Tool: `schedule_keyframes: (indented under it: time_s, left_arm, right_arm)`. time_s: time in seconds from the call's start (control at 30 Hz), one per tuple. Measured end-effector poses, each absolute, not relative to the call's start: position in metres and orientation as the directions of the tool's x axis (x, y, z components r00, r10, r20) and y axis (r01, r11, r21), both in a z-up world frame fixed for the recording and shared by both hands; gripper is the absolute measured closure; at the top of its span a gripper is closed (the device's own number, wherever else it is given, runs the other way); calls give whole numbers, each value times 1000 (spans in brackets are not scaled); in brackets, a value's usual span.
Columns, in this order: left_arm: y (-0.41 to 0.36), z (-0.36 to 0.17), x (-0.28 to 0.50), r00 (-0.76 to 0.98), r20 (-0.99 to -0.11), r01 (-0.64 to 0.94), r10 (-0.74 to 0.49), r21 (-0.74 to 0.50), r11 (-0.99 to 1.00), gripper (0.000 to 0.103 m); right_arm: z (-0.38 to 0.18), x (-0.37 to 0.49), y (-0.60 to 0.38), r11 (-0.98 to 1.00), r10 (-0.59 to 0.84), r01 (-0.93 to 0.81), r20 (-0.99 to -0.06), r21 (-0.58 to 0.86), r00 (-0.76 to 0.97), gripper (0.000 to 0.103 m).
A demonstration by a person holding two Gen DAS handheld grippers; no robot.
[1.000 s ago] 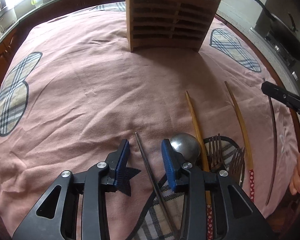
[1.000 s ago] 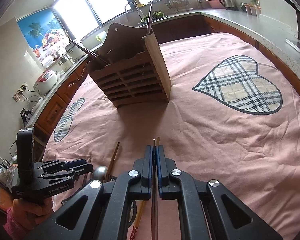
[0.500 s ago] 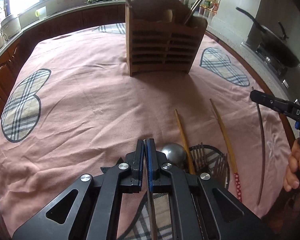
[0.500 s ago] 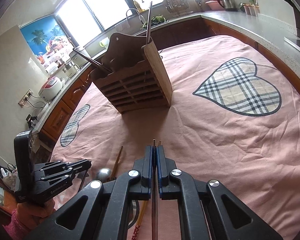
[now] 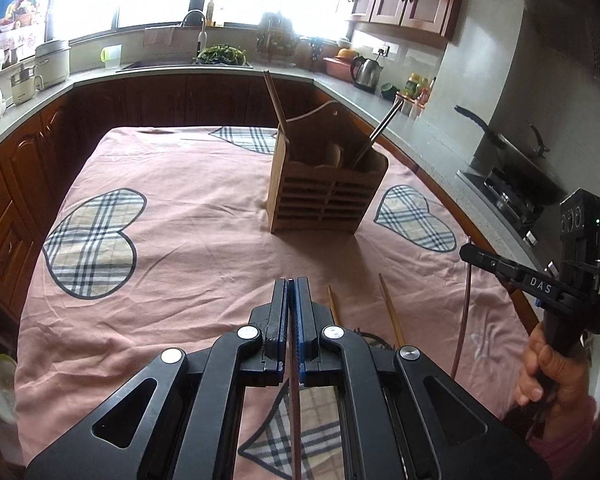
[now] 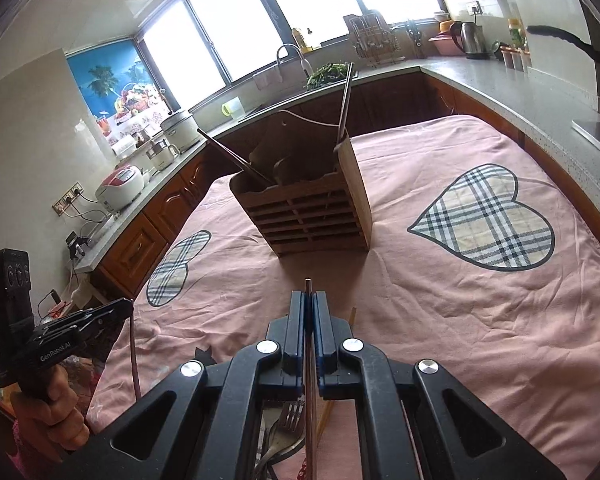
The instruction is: Organize utensils
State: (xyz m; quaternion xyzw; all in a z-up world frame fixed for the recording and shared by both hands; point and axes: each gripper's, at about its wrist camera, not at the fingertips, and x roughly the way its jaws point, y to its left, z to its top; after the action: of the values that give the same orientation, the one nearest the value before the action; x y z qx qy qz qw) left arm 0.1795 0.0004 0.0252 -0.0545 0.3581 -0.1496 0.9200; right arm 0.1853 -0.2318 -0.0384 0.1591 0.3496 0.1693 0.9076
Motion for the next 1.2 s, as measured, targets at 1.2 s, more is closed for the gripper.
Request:
schedule_keyframes:
  time_s: [1.2]
  left_arm:
    - [46, 64, 169, 838, -479, 126, -262, -297, 947, 103]
  right_arm:
    - [18, 174, -231, 904, 387, -232, -459, 359, 800, 99]
